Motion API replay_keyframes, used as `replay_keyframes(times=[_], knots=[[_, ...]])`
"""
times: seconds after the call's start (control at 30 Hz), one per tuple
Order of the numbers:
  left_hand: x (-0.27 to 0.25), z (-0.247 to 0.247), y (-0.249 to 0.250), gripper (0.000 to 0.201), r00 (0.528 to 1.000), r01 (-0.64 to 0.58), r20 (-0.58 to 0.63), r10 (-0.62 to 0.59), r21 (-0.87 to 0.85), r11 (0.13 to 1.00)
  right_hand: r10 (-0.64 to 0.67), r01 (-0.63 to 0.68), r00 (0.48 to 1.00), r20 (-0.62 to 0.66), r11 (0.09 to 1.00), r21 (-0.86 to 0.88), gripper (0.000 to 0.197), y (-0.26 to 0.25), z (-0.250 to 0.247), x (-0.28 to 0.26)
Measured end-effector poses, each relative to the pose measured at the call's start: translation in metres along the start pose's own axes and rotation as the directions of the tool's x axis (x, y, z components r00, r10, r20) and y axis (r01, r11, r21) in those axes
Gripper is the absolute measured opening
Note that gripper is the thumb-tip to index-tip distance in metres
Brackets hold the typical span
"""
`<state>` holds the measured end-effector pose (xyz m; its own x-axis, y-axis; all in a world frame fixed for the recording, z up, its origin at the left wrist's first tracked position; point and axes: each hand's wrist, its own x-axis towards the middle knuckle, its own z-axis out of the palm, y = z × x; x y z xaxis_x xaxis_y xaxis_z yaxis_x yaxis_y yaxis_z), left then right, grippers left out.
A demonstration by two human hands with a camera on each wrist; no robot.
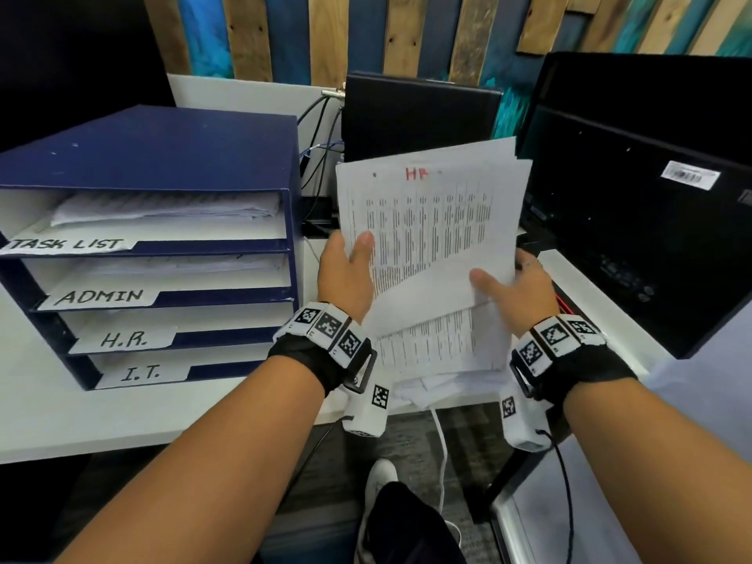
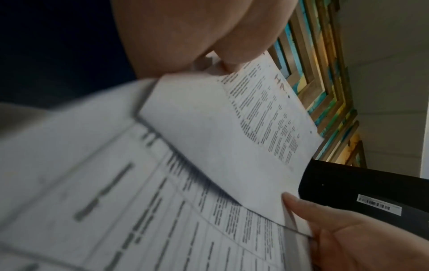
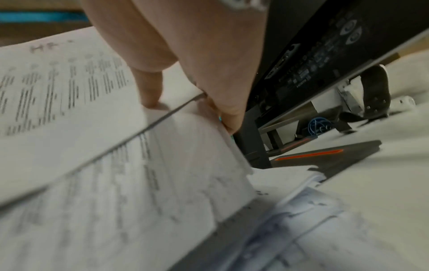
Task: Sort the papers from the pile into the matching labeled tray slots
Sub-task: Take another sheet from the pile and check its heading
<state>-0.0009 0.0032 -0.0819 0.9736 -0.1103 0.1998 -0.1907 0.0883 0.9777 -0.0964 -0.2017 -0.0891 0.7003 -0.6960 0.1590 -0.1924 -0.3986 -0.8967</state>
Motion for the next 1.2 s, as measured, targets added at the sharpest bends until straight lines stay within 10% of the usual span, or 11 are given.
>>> replay_keyframes(times=[0.13, 0.37, 0.83, 1.2], knots=[[0.004, -0.003, 0.003, 0.037, 0.996, 0.039, 0.079, -0.045, 0.072, 0.997, -0.059, 0.058, 0.993, -0.106, 0.998, -0.011, 0.033, -0.011, -0.004, -0.001], [-0.005, -0.002, -0.004, 0.033, 0.995, 0.031, 0.091, -0.041, 0.103, 0.994, -0.046, 0.050, 0.996, -0.071, 0.998, 0.049, 0.055, -0.017, -0.003, -0.013], [-0.071, -0.035, -0.008, 0.021, 0.993, -0.113, -0.001, 0.114, 0.120, 0.986, -0.160, 0.152, 0.985, 0.065, 0.981, 0.117, 0.023, -0.022, -0.016, -0.088], [-0.128, -0.154, -0.061, 0.026, 0.965, 0.070, -0.261, 0.018, 0.324, 0.943, -0.090, 0.023, 0.894, 0.439, 0.988, 0.156, 0.033, -0.027, 0.055, -0.187]])
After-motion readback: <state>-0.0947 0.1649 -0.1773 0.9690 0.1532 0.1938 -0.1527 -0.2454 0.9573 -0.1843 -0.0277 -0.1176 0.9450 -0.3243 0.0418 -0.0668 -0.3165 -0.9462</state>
